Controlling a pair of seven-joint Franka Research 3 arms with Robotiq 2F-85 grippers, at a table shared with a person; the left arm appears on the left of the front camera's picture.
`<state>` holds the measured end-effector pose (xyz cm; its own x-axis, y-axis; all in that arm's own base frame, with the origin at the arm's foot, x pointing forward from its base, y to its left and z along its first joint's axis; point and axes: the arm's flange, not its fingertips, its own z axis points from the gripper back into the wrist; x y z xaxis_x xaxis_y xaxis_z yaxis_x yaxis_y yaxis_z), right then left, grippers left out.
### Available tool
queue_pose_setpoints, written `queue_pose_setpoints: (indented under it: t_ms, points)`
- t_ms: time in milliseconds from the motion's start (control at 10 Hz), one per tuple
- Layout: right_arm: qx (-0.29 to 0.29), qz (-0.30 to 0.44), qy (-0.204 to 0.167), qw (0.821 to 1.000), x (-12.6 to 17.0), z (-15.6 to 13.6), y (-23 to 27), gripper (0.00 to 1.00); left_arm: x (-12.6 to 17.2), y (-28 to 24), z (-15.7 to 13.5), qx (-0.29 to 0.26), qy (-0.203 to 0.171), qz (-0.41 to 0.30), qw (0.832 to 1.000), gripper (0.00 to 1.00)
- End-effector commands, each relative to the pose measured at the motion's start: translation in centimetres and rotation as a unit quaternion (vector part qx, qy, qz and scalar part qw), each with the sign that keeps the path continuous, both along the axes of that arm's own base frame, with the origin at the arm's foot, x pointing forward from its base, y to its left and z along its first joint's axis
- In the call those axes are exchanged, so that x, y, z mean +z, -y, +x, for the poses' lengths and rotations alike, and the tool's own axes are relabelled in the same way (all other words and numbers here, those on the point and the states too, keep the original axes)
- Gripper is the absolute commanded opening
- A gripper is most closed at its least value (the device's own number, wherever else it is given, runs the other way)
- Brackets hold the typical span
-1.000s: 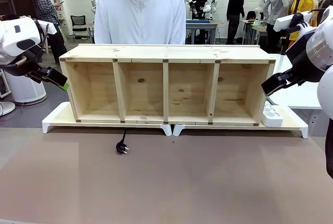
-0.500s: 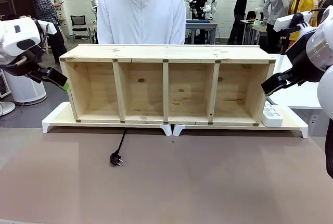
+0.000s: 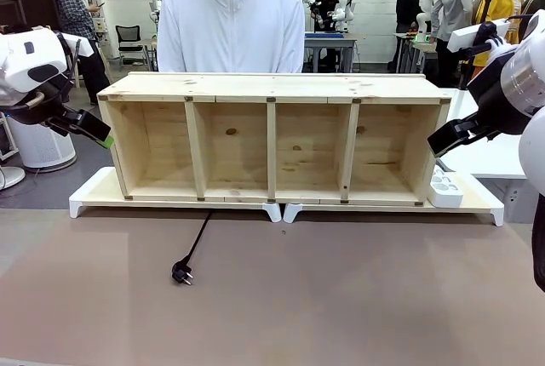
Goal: Perform cable management.
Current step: When the cord part of the Power Cable appears at the lower middle area of the table and stops, grasp the cord part of the Power Cable.
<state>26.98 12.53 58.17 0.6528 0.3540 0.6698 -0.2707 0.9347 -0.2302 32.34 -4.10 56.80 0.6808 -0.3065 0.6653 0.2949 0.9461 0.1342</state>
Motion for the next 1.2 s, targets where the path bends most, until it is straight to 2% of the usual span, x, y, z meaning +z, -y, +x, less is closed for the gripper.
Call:
queue_pose_setpoints:
  t_ms: [0, 1100]
  points:
    - [-0.001, 0.001, 0.000, 1.000, 0.00, 0.03, 0.05, 1.00, 0.05, -0.10, -0.03, 0.004, 0.000, -0.002, 1.000, 1.00]
    - [-0.001, 0.001, 0.000, 1.000, 0.00, 0.03, 0.05, 1.00, 0.05, -0.10, -0.03, 0.004, 0.000, -0.002, 1.000, 1.00]
